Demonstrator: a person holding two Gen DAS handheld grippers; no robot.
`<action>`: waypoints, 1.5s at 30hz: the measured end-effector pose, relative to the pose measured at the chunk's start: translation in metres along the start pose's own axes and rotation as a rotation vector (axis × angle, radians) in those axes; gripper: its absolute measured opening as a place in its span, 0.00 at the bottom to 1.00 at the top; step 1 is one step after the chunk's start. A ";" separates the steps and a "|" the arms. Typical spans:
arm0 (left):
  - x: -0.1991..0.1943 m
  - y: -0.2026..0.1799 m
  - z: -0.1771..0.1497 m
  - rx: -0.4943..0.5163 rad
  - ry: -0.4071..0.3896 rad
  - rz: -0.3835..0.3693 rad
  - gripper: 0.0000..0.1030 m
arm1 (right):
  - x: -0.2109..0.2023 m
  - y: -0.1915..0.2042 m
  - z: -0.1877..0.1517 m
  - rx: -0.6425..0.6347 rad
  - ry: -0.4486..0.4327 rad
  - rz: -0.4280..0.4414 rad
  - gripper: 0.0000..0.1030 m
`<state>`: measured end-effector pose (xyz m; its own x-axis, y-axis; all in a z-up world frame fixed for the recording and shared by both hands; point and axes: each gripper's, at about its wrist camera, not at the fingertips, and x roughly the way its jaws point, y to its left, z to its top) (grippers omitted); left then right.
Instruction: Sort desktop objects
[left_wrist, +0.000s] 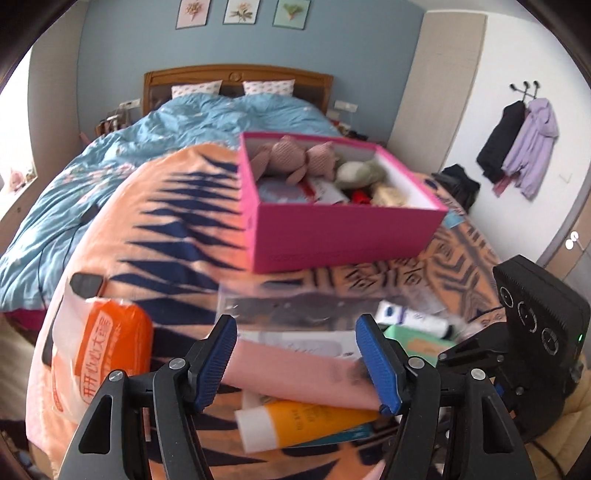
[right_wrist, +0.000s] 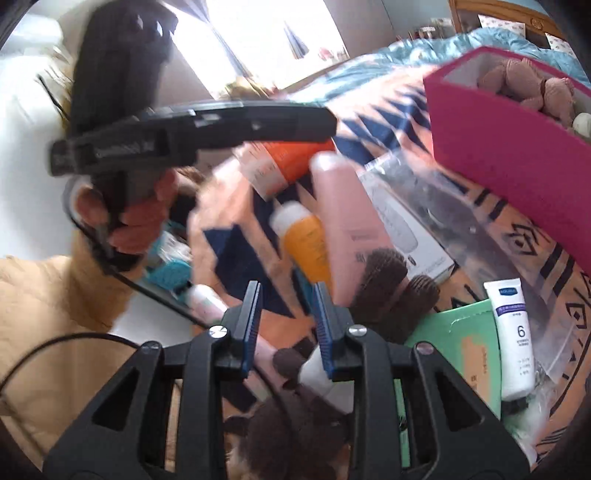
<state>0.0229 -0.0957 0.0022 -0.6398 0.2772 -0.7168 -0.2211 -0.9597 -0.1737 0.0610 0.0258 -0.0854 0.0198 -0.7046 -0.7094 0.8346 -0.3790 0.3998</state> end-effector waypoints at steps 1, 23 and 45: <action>0.003 0.004 -0.001 -0.007 0.008 0.009 0.67 | 0.007 -0.003 -0.001 0.006 0.028 -0.029 0.28; 0.110 0.053 0.015 -0.048 0.271 0.073 0.66 | -0.086 -0.160 -0.048 0.536 -0.070 -0.422 0.43; 0.123 0.050 0.014 -0.120 0.320 -0.080 0.69 | -0.077 -0.151 -0.017 0.348 -0.118 -0.468 0.10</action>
<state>-0.0774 -0.1088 -0.0855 -0.3562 0.3413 -0.8698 -0.1611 -0.9394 -0.3026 -0.0572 0.1474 -0.1015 -0.3847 -0.4693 -0.7949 0.5102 -0.8257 0.2406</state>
